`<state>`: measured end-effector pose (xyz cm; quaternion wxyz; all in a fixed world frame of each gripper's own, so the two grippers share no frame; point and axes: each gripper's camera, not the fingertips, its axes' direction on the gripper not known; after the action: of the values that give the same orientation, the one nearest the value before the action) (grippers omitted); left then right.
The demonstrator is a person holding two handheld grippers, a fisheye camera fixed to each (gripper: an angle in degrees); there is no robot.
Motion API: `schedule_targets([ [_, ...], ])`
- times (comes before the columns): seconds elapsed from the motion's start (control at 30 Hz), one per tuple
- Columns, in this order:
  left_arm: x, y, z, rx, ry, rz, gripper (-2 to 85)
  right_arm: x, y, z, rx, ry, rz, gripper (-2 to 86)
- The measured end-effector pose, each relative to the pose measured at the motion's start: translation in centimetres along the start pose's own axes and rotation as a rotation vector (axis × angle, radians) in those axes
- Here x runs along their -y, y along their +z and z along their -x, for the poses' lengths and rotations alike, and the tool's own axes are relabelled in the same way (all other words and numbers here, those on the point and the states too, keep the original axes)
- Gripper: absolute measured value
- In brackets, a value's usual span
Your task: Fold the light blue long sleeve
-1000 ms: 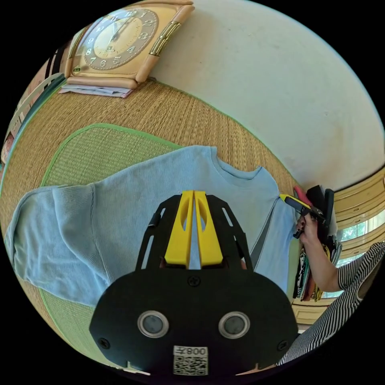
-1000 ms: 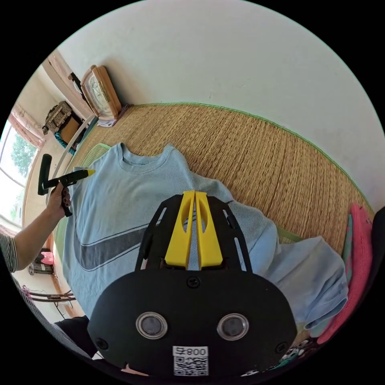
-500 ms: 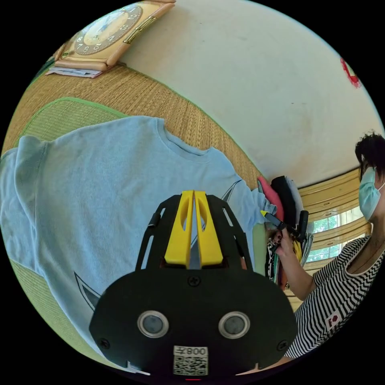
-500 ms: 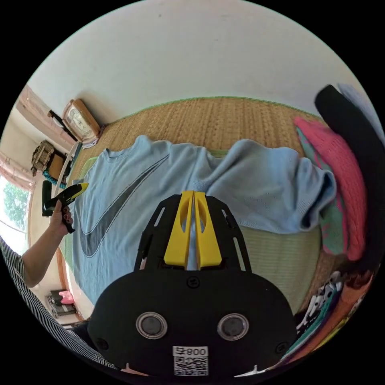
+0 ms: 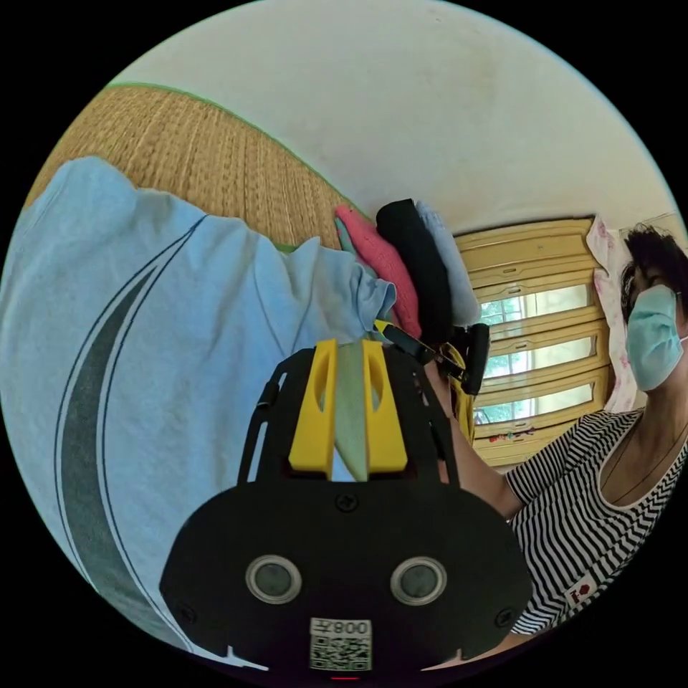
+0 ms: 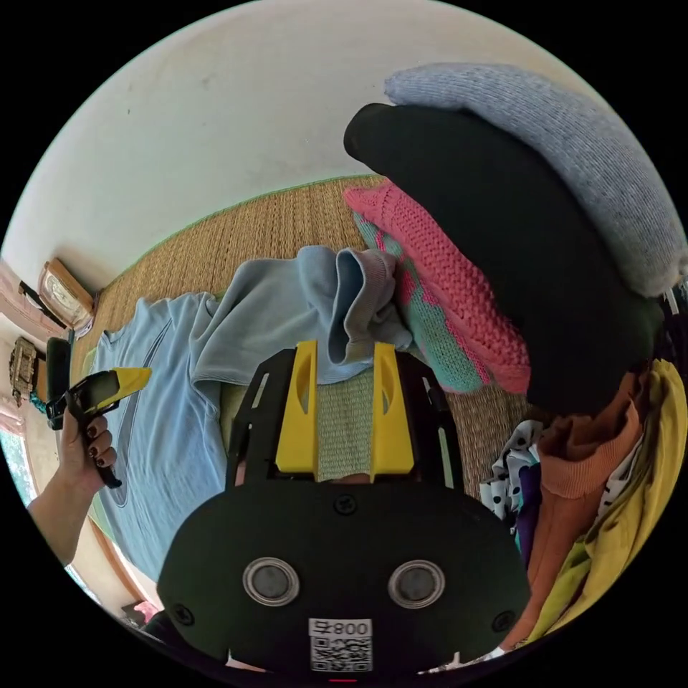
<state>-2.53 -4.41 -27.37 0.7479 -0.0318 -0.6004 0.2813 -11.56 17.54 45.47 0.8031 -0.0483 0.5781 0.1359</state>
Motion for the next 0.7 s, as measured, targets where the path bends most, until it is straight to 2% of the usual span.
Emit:
schedule_targets([
  [0.23, 5.2, 7.1, -4.8, -0.036, 0.055, 0.146, 9.8, -2.1, 1.1, -2.2, 0.053, 0.026, 0.042, 5.7],
  [0.5, 9.7, 13.1, -8.7, -0.019, 0.064, 0.246, 14.0, -4.9, -0.6, -1.9, 0.111, -0.071, 0.045, 2.6],
  [0.63, 10.8, 14.5, -11.4, 0.08, 0.102, 0.292, 12.6, -6.0, -1.2, -1.2, 0.122, -0.114, 0.051, 2.3],
  [0.7, 10.7, 14.3, -12.1, 0.11, 0.109, 0.295, 7.5, -6.6, -1.6, -1.1, 0.168, -0.118, 0.053, 2.1],
])
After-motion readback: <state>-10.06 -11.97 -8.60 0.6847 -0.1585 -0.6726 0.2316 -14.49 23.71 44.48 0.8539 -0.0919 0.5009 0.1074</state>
